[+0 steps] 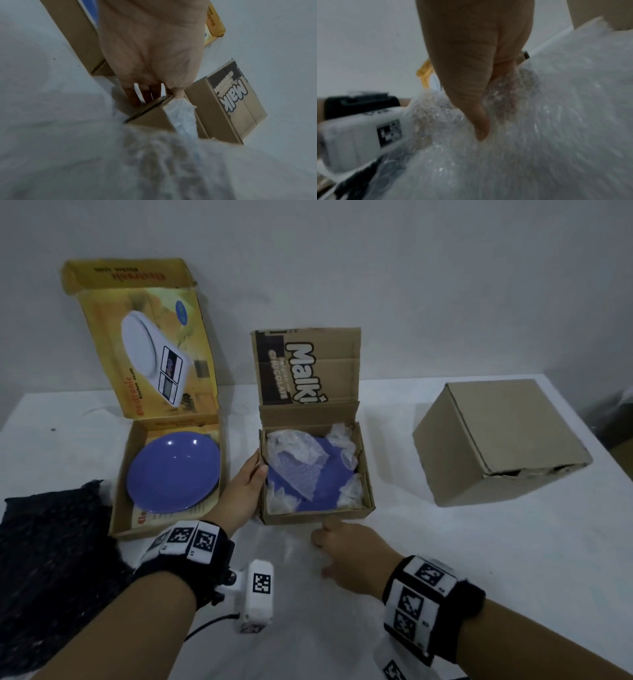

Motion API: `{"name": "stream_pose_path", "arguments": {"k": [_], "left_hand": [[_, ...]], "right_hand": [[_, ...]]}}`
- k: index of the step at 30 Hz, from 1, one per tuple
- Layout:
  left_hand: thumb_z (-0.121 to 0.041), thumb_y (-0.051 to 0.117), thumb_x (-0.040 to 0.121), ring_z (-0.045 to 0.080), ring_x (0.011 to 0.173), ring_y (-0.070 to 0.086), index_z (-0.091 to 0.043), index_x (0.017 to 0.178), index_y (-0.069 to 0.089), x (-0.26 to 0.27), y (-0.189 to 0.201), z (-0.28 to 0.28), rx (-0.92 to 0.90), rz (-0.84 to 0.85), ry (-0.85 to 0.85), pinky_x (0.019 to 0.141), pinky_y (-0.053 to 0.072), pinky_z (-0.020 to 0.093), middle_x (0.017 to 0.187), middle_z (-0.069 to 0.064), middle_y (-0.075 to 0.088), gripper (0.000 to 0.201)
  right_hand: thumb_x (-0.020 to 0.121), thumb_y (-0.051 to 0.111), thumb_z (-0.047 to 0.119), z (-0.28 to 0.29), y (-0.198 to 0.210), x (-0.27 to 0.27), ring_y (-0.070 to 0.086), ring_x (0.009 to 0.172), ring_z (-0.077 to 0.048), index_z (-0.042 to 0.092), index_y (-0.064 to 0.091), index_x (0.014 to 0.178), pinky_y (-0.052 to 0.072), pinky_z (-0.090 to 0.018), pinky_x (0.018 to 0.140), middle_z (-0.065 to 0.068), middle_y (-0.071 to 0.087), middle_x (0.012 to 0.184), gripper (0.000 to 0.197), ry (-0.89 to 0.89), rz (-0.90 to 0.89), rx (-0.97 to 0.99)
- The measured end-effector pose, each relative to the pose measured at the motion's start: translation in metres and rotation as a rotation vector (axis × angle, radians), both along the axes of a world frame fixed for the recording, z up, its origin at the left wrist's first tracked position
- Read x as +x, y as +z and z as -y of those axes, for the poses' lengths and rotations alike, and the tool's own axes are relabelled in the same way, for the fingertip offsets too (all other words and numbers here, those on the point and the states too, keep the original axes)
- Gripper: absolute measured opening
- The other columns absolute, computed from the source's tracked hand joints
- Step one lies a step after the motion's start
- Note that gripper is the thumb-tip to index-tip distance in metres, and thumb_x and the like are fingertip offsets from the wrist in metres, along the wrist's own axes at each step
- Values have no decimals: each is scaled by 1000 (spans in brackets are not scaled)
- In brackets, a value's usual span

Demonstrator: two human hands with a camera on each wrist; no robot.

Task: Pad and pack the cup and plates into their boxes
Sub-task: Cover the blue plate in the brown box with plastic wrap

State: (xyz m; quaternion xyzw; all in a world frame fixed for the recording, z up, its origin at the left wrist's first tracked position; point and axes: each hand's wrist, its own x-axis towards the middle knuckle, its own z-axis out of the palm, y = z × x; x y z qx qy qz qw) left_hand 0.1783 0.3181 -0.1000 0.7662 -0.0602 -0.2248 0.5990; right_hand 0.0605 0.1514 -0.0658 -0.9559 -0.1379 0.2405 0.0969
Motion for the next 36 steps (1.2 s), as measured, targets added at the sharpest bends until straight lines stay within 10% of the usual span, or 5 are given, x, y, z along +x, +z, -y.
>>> {"name": "stream_pose_path", "arguments": {"k": [6,15,20,25,36], "left_hand": [[-32,38,101,13,90,59,-10,140,43,11,9,-2,-198,-327,190,73,47,22,127,21,56,45],[-31,36,101,22,122,52,-22,138,46,13,4,3,-131,-247,226,108,38,43,131,1,56,39],[-27,39,101,17,123,45,-22,140,40,19,3,5,-79,-159,230,109,34,35,130,-1,50,40],[-27,34,102,14,132,41,-25,143,35,19,-11,10,102,99,135,112,31,35,141,-5,46,41],[-24,32,101,27,98,61,-29,150,13,13,-18,15,410,267,95,83,48,31,124,14,59,53]], "right_hand": [[76,63,28,56,48,39,64,95,-19,20,60,111,52,-34,85,-1,67,106,36,-578,6,645],[76,75,17,50,20,86,61,99,-23,14,38,127,54,-39,82,-11,59,120,64,-1168,57,945],[78,53,64,27,16,79,5,145,-29,30,-8,148,11,-52,114,-12,0,158,99,-668,635,161],[77,24,80,12,-11,82,-35,137,-29,34,-20,145,-16,-58,111,-11,-35,150,94,-253,375,-49],[81,41,69,14,-38,108,-18,144,-27,34,-17,146,-5,-59,113,-9,-22,156,95,82,151,-151]]}}
